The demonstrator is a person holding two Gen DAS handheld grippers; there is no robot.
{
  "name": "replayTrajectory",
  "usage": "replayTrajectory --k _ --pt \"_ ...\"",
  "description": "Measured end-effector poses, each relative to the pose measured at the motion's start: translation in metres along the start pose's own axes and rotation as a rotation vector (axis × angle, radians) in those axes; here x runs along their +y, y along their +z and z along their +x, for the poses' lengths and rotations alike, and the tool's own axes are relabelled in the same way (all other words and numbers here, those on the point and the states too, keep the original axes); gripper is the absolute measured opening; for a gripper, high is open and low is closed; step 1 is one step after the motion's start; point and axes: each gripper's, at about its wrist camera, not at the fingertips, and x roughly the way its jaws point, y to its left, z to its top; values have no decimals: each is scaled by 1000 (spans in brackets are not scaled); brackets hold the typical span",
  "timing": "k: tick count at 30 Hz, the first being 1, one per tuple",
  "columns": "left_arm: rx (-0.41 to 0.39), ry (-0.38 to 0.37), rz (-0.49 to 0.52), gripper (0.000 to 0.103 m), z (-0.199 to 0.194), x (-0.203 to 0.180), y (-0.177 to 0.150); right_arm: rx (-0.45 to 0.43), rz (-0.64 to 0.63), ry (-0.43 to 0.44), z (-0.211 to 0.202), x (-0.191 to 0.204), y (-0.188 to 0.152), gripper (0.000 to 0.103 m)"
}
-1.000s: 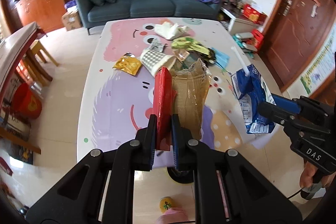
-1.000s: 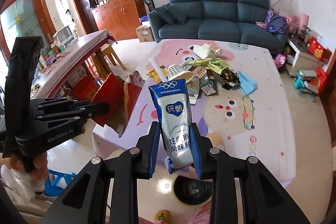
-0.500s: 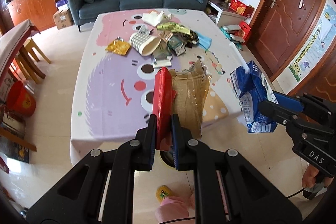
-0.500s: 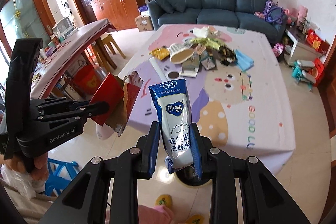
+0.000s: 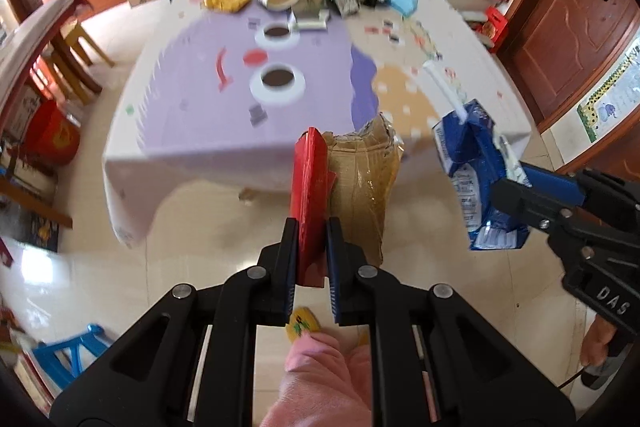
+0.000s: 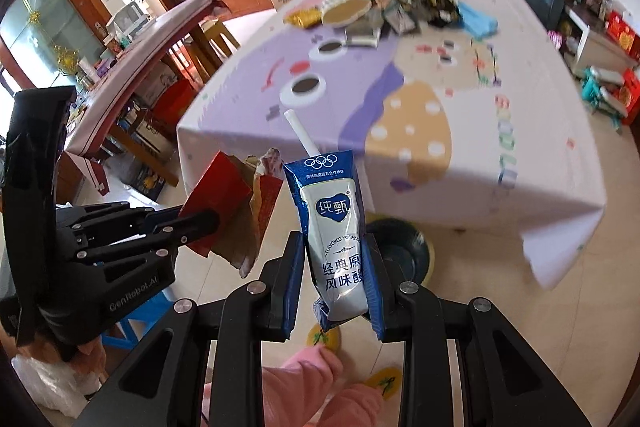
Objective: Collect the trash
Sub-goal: 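Lower both held items into the black bin and open both tools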
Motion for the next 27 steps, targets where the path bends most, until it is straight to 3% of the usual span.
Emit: replayTrajectory --k 12,20,27 --pt "83 36 -40 10 79 -23 -43 82 42 -14 96 -53 -39 27" --pt "137 57 -76 10 170 -23 -57 87 36 -39 192 -89 -55 27" --pt "150 63 -88 11 272 -31 -72 116 28 -54 281 -125 -78 27"
